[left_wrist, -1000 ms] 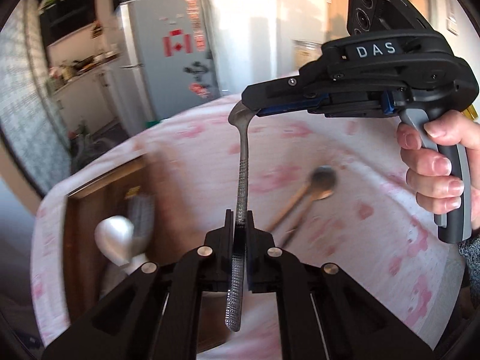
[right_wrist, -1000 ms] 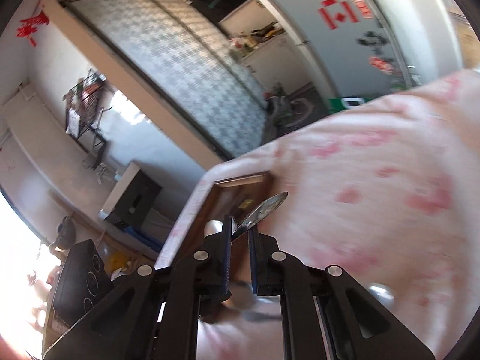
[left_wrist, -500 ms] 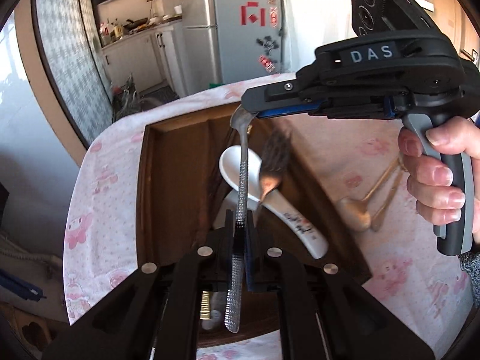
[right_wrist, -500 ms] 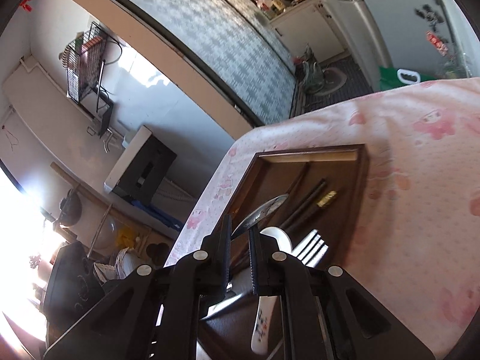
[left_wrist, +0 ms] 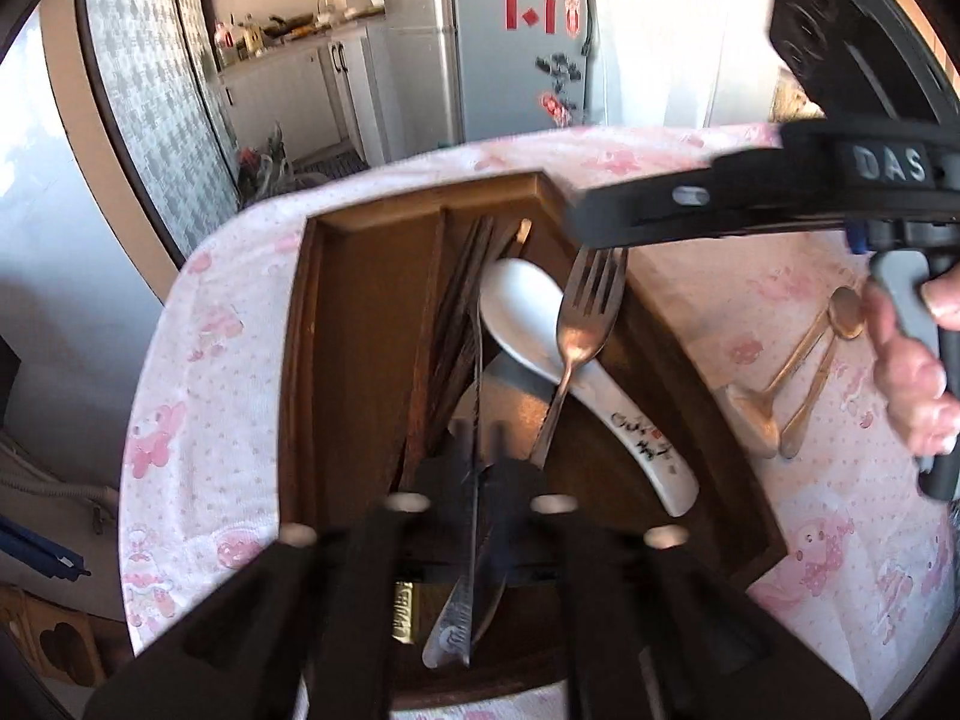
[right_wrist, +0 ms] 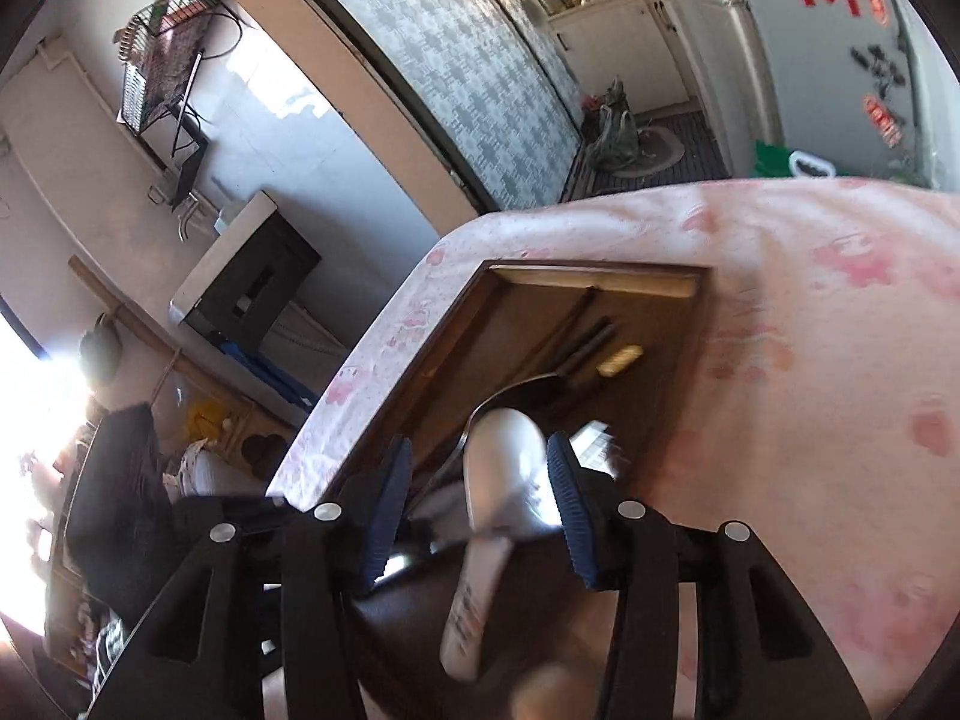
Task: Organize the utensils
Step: 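Grasp another silver spoon by its handle with the left tool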
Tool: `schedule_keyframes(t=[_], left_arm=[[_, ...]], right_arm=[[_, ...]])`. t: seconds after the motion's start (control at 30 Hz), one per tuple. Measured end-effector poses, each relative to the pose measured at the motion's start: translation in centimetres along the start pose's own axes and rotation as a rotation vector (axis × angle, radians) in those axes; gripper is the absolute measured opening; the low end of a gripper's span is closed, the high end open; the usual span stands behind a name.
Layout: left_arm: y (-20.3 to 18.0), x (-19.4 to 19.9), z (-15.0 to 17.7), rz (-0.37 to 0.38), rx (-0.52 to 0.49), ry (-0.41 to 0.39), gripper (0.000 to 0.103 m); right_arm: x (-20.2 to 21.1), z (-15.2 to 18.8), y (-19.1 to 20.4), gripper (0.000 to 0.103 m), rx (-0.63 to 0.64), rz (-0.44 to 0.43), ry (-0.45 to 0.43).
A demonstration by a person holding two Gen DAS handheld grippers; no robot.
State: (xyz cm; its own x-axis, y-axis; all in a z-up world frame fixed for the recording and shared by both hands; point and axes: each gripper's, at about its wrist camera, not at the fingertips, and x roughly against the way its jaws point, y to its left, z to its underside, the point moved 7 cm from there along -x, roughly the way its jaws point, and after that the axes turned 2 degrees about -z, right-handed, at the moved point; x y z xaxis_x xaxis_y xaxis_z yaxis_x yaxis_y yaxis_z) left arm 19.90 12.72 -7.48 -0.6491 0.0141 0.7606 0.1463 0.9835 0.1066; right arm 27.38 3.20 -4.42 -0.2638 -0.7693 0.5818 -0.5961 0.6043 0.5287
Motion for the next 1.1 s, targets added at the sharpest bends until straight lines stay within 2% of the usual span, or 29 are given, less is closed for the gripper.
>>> schedule_keyframes(t=[0.03, 0.23, 0.4, 0.57, 0.73, 0.9, 0.93, 1.0, 1.07, 1.1], left_arm=[[-0.3, 0.8, -0.2, 0.002, -0.002, -0.026, 0.056], [-4.4, 3.1, -1.2, 0.074, -0.057, -0.077, 0.057], [-8.8, 2.7, -1.5, 0.142, -0.107, -0.092, 0.06], [-14.4, 1.6, -0.9, 0.23, -0.182, -0.083, 0.06], [-18.2, 1.0, -0.9, 0.259, -0.238, -0.073, 0.06], [-19.7, 0.1, -1.0, 0.26, -0.258, -0.056, 0.06], [-19.9, -0.2, -1.0, 0.258, -0.26, -0.054, 0.06], [-20.1, -0.7, -1.0, 0.259, -0.262, -0.048, 0.06], [-20.4, -1.2, -1.1, 0.259, -0.267, -0.041, 0.06], [-20.5, -1.3, -1.1, 0.261, -0.269, -0.038, 0.06]], right_arm=[[1.0, 0.0, -0.5, 0.047, -0.002, 0.011, -0.01], [9.0, 1.3, -5.8, 0.048, -0.058, 0.102, -0.091], [14.2, 4.7, -10.0, 0.048, -0.104, 0.18, -0.113], [15.8, 8.5, -12.6, 0.048, -0.106, 0.247, -0.069], [15.2, 10.4, -13.7, 0.047, -0.112, 0.289, -0.012], [13.8, 10.6, -14.1, 0.036, -0.097, 0.288, 0.017], [13.6, 10.5, -14.0, 0.03, -0.092, 0.297, 0.023], [13.0, 10.6, -14.3, 0.024, -0.08, 0.322, 0.034], [12.7, 10.5, -14.1, 0.009, -0.07, 0.313, 0.032], [13.0, 10.3, -13.9, 0.009, -0.067, 0.301, 0.013]])
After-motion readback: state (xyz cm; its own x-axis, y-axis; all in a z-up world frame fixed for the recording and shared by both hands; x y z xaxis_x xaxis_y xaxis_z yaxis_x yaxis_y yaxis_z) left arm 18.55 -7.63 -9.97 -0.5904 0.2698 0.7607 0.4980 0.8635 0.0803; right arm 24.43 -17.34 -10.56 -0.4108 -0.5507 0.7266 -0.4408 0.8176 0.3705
